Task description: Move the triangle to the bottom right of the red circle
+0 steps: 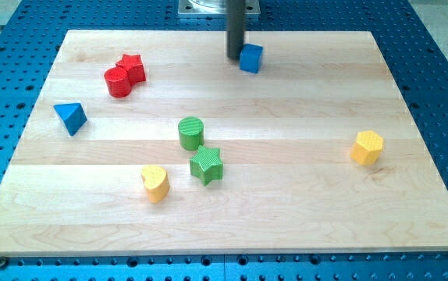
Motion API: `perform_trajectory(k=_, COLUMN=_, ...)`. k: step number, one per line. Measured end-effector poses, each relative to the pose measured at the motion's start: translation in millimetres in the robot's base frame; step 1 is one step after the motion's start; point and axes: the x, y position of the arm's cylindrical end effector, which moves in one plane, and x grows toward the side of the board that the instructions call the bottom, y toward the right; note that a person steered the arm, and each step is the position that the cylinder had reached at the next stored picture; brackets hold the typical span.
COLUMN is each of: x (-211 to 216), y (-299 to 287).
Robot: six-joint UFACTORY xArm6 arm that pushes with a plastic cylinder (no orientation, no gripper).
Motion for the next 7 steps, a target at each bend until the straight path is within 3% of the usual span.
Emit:
perform_trajectory(k=1, x=2.5, y=-22.3)
perform_trajectory(k=2, x=70.1, y=-50.6)
perform_trajectory(k=5, x=218.8, y=-212.1)
perform_trajectory(k=6, x=224.9, y=-293.8)
perform_trajectory(k=7, x=211.6, y=-314.5)
